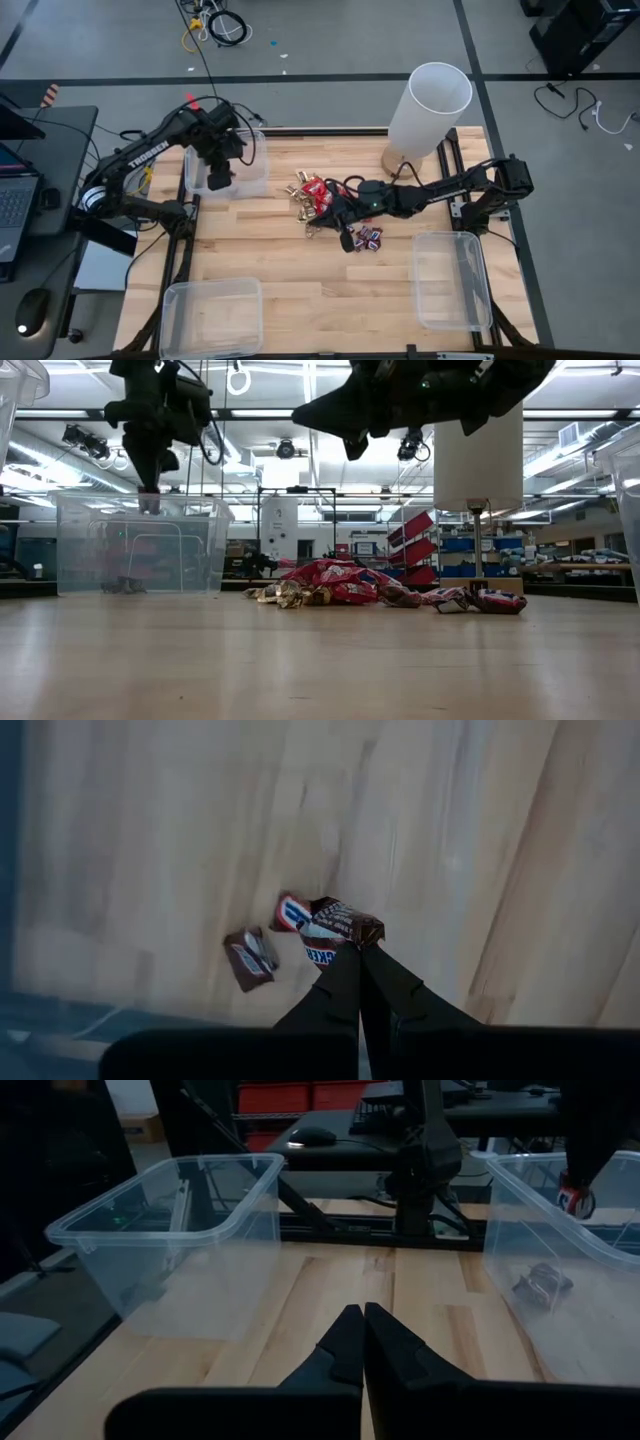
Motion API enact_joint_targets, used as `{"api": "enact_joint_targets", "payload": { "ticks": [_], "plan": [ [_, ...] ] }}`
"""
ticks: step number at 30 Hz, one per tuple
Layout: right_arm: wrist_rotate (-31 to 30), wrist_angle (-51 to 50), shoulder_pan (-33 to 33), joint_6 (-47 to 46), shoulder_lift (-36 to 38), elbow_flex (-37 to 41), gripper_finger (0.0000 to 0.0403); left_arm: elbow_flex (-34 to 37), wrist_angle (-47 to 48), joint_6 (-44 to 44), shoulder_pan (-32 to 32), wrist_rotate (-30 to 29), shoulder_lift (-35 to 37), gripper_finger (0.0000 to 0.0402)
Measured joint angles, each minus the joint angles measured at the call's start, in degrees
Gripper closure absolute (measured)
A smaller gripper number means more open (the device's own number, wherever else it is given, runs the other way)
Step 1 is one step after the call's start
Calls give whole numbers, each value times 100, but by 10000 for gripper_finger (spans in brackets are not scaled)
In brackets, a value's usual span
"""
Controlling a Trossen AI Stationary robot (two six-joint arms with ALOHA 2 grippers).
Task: Sort candy
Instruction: Put the brown chocolate into the top left transparent bin
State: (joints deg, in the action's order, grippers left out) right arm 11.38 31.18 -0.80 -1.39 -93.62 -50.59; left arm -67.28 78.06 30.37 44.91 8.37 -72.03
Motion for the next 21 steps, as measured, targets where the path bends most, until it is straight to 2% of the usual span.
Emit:
{"api": "enact_joint_targets", "payload": {
  "ticks": [5, 21],
  "plan": [
    [0, 0, 1, 2, 0, 0, 402, 198, -56, -59, 0, -16, 0, 401],
    [0, -1, 1, 7, 0, 0, 402, 199, -84, -214, 0, -18, 0, 399]
  ]
}}
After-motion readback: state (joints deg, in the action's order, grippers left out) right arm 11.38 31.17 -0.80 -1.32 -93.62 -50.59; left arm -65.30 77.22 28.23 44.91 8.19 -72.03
